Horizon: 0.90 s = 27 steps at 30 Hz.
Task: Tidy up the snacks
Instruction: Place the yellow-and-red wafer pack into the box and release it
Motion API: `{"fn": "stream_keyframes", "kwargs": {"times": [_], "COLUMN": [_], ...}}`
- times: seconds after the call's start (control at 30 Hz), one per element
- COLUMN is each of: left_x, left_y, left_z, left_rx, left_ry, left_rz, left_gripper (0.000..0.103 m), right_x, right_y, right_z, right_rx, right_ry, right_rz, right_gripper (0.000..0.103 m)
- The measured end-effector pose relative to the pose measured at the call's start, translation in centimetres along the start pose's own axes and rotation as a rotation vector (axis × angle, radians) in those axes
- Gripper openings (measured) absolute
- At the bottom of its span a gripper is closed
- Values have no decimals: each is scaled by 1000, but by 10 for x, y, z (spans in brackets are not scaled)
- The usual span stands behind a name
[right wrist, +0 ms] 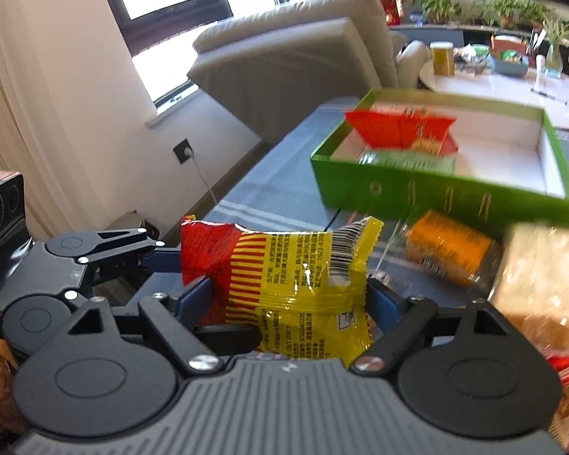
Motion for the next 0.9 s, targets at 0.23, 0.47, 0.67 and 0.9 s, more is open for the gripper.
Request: {"fn": "stream_keyframes", "kwargs": {"times": [0.23, 0.47, 0.67, 0.9], "left_x": [32, 63, 91, 118], "left_y": [20, 36, 44, 59], "left_z": [14, 37, 61, 97], "left_rx": [10, -4, -19, -25], "left_ry": [37, 58, 64, 64], "left_rz": [66, 104, 102, 156], "left_gripper": [77, 77, 77, 77], "right_x": [18, 36, 55, 75], "right_y": [18, 51, 80, 115], "right_z": [-11, -20, -21, -13], "right_rx": [-41, -80, -102, -130], "right_ry": [61, 120, 167, 199], "right_rz": [4, 41, 80, 104], "right_gripper": [86, 86, 86, 86]}}
Point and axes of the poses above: each gripper's, at about its wrist camera, not at the fingertips, and z roughly the way its jaws point, y to its right, x to its top, the point moved 7 cm from there along z, roughly the way its jaws point, and after that the axes turned 8 degrees about -z, right-handed, at the moved point
